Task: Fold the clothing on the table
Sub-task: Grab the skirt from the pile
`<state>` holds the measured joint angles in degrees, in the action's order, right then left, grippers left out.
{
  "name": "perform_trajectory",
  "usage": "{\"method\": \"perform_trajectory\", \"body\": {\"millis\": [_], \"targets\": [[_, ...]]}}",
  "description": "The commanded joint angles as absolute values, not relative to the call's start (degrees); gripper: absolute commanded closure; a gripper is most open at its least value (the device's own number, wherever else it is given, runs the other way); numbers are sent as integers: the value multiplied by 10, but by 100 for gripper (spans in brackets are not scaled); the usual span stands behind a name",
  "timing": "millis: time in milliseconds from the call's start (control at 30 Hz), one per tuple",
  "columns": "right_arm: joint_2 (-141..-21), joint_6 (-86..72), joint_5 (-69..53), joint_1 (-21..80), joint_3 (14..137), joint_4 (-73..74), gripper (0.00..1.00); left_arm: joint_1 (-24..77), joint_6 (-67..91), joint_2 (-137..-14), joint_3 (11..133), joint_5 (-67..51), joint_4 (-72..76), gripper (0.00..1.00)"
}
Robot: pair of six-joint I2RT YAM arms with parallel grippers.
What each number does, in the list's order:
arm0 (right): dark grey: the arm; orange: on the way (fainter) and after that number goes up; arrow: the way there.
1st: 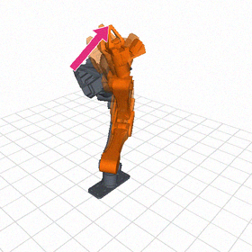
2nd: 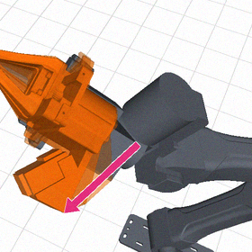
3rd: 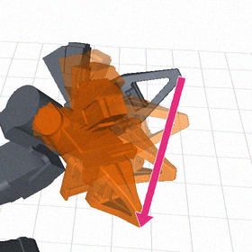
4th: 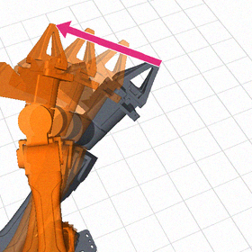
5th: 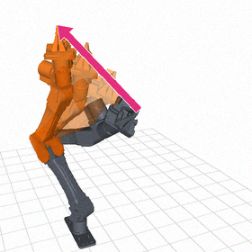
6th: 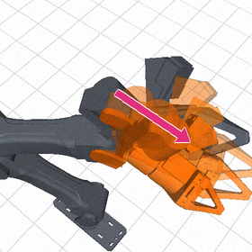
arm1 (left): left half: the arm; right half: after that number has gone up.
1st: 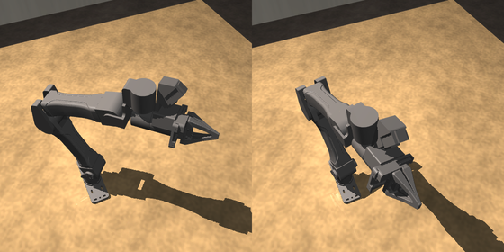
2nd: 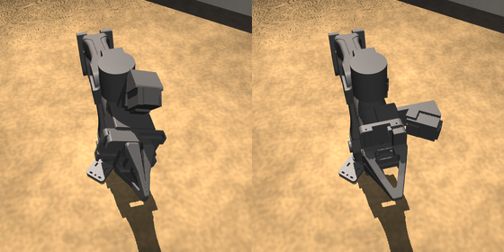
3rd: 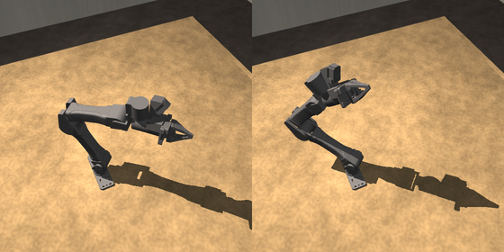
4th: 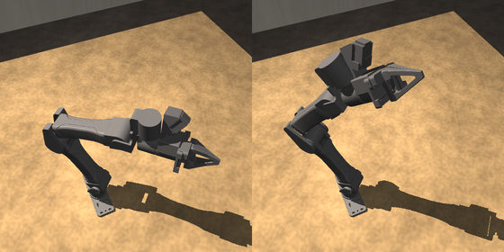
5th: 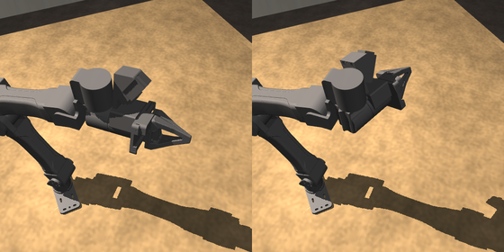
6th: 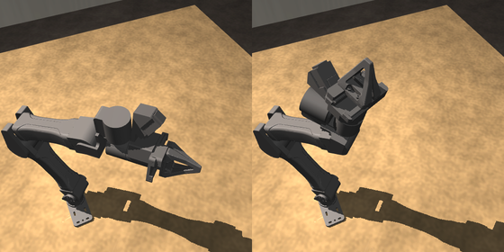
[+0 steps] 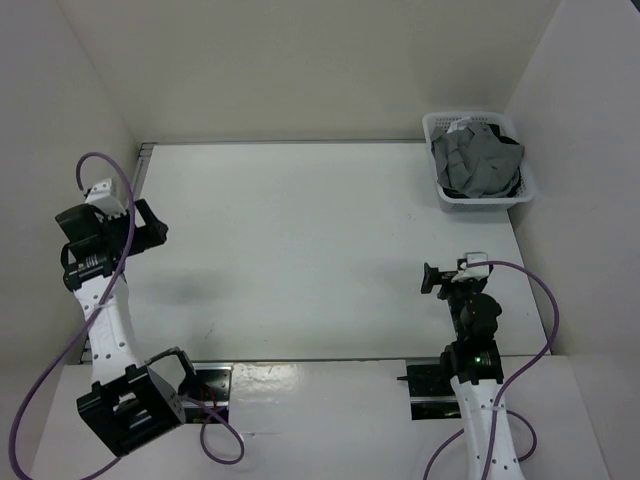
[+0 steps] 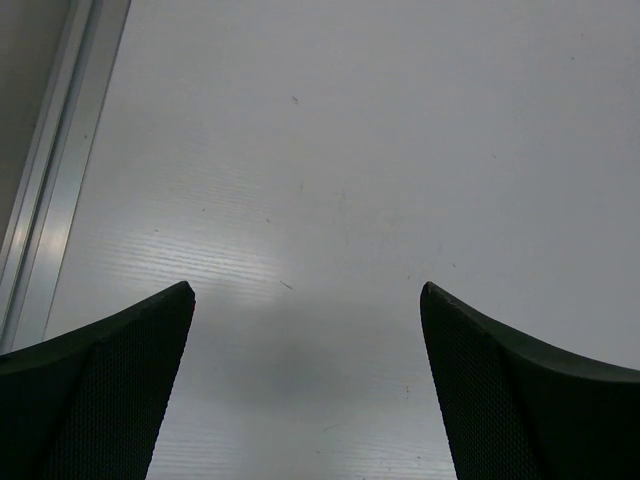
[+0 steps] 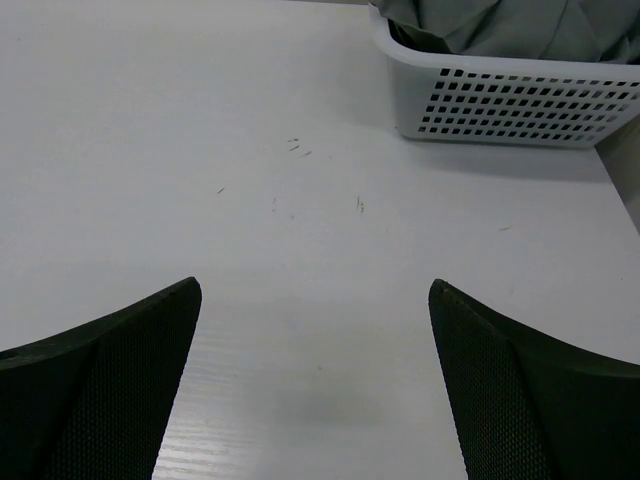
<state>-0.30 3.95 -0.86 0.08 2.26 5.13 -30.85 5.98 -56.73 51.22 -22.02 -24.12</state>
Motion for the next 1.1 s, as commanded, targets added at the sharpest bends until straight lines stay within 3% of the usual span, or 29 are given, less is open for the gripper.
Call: {"method": "perform_trajectory", "body": {"millis": [0,400,633,767,933,1067], "targets": [[45,44,-17,-13,-2,32,2,-308,52,-543,524,-206,-219,1],[45,69,-63,-13,41,24,2,-308,47,-496,519,-230,-224,1],[20,111,-85,-13,176,-144,2,-296,40,-496,519,-246,-229,1],[-179,45,17,-13,391,-62,2,-286,40,-496,519,-246,-229,1],[-390,82,-100,-72,665,140,2,-280,35,-507,524,-241,-236,1],[-540,69,-35,-77,833,255,2,-280,30,-502,529,-241,-241,1]]}}
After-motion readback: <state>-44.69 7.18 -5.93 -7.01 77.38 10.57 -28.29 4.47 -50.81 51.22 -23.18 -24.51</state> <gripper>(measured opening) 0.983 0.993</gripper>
